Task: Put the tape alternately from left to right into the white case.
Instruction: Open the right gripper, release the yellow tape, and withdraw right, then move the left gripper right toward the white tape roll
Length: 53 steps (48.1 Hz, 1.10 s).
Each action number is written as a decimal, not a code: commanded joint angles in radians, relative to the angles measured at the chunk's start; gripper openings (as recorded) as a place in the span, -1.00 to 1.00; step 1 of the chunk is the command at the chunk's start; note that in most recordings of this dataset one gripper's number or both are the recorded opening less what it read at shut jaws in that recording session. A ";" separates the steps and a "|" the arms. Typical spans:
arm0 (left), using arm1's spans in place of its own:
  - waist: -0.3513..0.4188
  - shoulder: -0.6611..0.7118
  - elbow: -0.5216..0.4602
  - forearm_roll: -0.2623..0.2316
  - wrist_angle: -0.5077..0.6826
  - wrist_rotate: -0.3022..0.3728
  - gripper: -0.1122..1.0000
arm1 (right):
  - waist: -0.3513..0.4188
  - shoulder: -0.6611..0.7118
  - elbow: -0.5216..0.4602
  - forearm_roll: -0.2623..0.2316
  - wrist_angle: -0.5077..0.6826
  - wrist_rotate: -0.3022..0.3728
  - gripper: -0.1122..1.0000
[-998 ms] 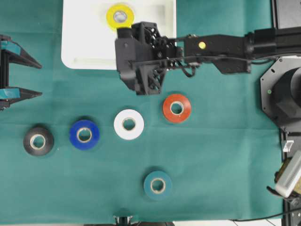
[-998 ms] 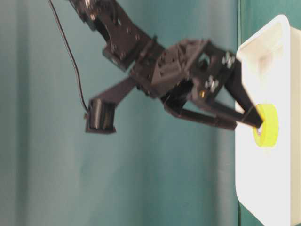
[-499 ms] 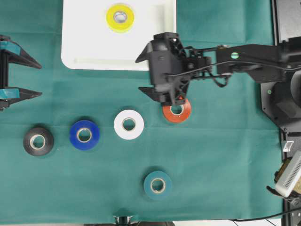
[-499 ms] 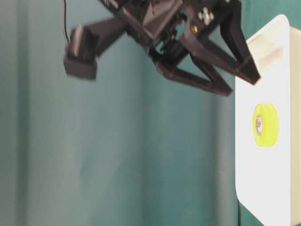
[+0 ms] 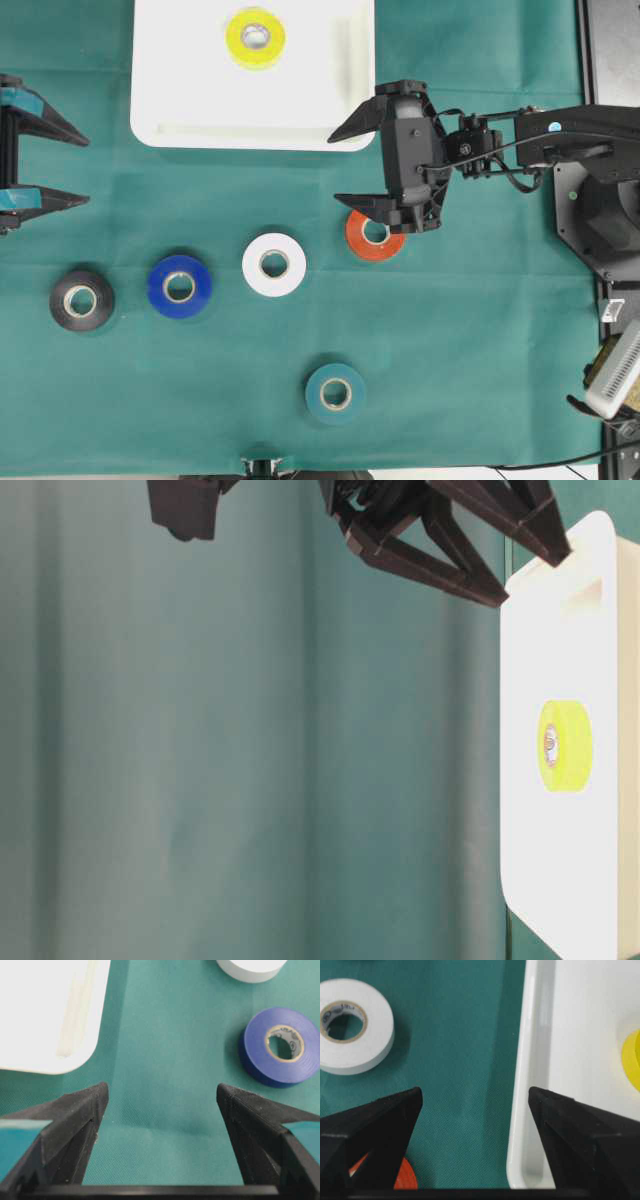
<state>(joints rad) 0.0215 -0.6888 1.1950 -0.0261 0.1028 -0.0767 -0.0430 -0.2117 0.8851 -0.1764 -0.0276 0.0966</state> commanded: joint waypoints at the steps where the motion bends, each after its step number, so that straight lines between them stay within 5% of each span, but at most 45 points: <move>1: 0.002 0.003 -0.015 -0.002 -0.009 -0.002 0.87 | 0.003 -0.020 -0.006 0.003 -0.025 0.012 0.55; 33: -0.012 0.009 -0.038 -0.002 -0.023 -0.038 0.87 | 0.002 -0.018 -0.006 0.003 -0.028 0.052 0.54; 53: -0.060 0.242 -0.158 -0.003 -0.055 -0.038 0.87 | 0.003 0.003 -0.011 0.003 -0.031 0.052 0.54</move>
<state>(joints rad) -0.0261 -0.4801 1.0861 -0.0261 0.0552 -0.1150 -0.0430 -0.2025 0.8912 -0.1764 -0.0491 0.1457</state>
